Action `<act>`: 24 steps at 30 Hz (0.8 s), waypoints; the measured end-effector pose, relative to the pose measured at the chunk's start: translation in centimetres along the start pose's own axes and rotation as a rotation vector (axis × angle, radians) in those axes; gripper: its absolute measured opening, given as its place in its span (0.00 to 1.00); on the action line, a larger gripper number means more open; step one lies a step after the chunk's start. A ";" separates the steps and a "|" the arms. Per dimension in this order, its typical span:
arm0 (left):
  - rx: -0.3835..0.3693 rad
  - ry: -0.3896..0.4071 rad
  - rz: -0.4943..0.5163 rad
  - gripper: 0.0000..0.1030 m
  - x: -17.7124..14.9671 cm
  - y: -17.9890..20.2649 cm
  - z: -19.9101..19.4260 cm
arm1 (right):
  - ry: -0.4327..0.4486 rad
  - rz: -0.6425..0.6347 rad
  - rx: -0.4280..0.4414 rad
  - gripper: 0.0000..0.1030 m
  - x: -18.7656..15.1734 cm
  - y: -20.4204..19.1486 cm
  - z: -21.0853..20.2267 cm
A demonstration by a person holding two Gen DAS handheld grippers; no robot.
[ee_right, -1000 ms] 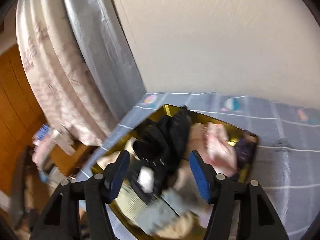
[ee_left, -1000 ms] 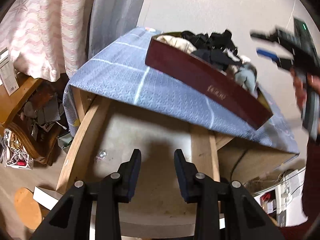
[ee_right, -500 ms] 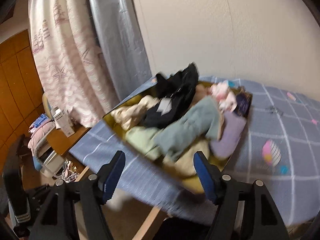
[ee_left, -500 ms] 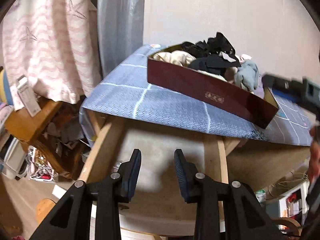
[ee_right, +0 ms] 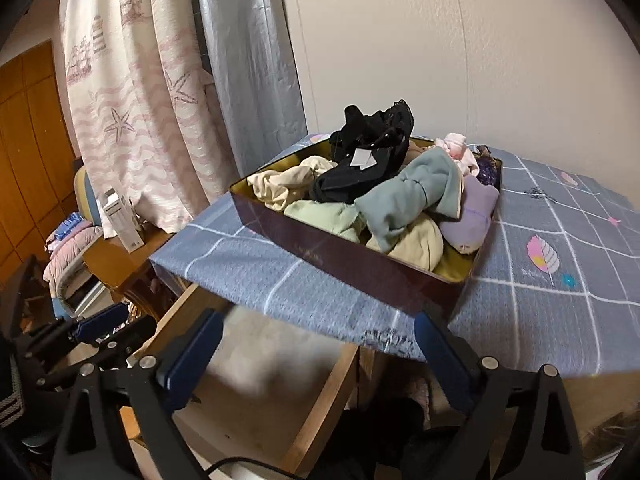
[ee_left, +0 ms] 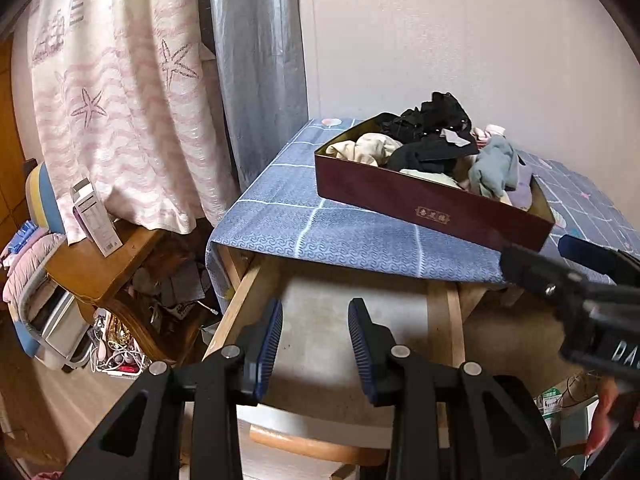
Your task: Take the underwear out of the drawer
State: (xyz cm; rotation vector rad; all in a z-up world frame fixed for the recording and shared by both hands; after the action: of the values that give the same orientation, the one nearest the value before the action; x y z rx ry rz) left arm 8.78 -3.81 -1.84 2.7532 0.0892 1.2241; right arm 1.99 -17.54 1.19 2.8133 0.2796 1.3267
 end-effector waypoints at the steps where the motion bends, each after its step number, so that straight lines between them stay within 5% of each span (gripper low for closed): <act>1: 0.011 0.002 0.006 0.33 -0.1 0.0 -0.2 | -0.001 -0.004 0.000 0.95 -0.2 -0.2 -0.2; 6: 0.053 0.012 0.039 0.33 -0.9 0.3 -1.1 | 0.003 -0.020 -0.034 1.00 -1.0 -1.0 -1.2; 15: 0.042 0.015 -0.051 0.33 -1.6 -0.9 -2.9 | 0.008 -0.050 -0.149 1.00 -2.4 -1.4 -3.3; 24: 0.109 0.028 -0.076 0.33 -2.5 -2.3 -3.9 | -0.028 -0.036 -0.131 1.00 -3.9 -2.8 -3.9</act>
State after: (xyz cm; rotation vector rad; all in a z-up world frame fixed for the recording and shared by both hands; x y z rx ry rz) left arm 4.21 -1.40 -1.40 2.7961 0.2687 1.2739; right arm -3.85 -15.70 0.46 2.7034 0.2333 1.2496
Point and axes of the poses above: each gripper's, at about its wrist camera, not at the fingertips, and z roughly the way its jaws point, y to its right, x to its top, the point moved 8 cm from there along z, roughly the way its jaws point, and after that the axes turned 15 degrees about -z, right-handed, at the moved point
